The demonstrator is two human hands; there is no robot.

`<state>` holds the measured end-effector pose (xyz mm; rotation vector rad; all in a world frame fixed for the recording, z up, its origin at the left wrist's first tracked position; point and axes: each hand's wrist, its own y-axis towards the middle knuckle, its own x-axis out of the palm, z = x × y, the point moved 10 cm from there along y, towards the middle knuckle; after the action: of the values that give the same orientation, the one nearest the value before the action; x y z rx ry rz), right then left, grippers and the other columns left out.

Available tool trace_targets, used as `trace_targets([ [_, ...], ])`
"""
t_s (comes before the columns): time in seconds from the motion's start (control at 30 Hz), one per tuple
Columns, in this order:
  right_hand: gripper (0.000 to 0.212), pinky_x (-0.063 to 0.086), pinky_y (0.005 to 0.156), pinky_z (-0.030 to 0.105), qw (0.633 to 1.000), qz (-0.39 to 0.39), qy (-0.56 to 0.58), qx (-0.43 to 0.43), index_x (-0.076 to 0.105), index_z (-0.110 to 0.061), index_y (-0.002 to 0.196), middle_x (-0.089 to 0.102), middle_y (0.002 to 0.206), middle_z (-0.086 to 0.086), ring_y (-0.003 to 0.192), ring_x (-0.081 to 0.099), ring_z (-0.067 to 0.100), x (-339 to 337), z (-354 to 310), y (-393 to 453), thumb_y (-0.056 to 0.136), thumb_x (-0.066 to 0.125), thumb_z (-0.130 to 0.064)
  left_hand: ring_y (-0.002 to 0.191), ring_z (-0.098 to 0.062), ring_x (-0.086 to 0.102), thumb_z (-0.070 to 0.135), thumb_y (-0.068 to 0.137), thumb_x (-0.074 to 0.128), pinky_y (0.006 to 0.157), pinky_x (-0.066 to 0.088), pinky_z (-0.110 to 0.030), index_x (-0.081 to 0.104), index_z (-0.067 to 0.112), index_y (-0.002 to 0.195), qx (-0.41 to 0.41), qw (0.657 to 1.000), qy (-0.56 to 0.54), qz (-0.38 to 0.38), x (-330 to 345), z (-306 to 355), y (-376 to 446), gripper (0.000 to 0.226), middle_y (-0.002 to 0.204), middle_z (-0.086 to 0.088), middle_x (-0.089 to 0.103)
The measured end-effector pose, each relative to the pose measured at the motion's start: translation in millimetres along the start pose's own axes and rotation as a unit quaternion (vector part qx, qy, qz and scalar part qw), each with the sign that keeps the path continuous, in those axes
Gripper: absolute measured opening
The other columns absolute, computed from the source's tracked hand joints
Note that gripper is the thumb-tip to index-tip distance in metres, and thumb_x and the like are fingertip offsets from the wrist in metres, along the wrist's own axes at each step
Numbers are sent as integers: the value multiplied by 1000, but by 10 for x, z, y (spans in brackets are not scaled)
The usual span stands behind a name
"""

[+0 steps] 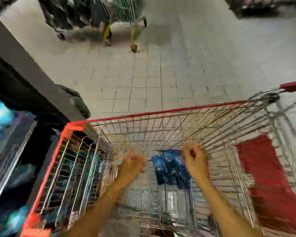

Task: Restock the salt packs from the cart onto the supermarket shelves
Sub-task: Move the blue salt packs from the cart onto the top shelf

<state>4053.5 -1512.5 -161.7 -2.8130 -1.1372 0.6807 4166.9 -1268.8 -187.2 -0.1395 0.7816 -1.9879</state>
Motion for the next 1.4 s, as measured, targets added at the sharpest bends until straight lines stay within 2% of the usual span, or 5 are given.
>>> trace_targets([
  [0.27, 14, 33, 51, 12, 972, -47, -156, 172, 57, -8, 91, 51, 67, -6, 61, 51, 17, 223, 2267, 325, 100, 56, -19, 85, -35, 70, 25, 101, 43, 71, 56, -40, 63, 6, 101, -138, 976, 157, -57, 1196, -1338, 1224, 28, 98, -20, 71],
  [0.67, 58, 40, 101, 45, 889, -127, -395, 192, 34, 2, 143, 42, 141, 22, 126, 45, 38, 1069, 4149, 1013, 100, 48, -35, 136, -39, 37, 56, 98, 42, 114, 31, -47, 39, -7, 140, -64, 911, 400, -76, 2471, -2625, 2914, 75, 148, -24, 38],
  [0.87, 94, 34, 109, 52, 862, -98, -449, 213, 23, -2, 150, 35, 149, 20, 134, 39, 39, 1152, 4401, 1165, 86, 63, -58, 135, -42, 38, 65, 80, 64, 109, 39, -52, 30, -6, 145, -91, 916, 391, -3, 2672, -2737, 3226, 102, 151, -25, 33],
  [1.1, 74, 39, 99, 49, 824, -65, -537, 169, 35, -2, 137, 45, 137, 17, 122, 47, 36, 1226, 4246, 1122, 81, 71, -34, 70, -19, 59, 13, 71, 78, 60, 54, -31, 55, 14, 74, -198, 976, 89, -11, 2527, -2999, 3272, 24, 79, -6, 62],
  [1.4, 97, 35, 110, 52, 902, -136, -366, 182, 27, -14, 144, 31, 144, 20, 134, 32, 38, 1519, 4208, 676, 72, 69, -65, 77, -23, 68, 3, 83, 72, 67, 58, -35, 61, 27, 78, -192, 978, 62, -50, 2005, -3199, 2992, 27, 84, -5, 70],
])
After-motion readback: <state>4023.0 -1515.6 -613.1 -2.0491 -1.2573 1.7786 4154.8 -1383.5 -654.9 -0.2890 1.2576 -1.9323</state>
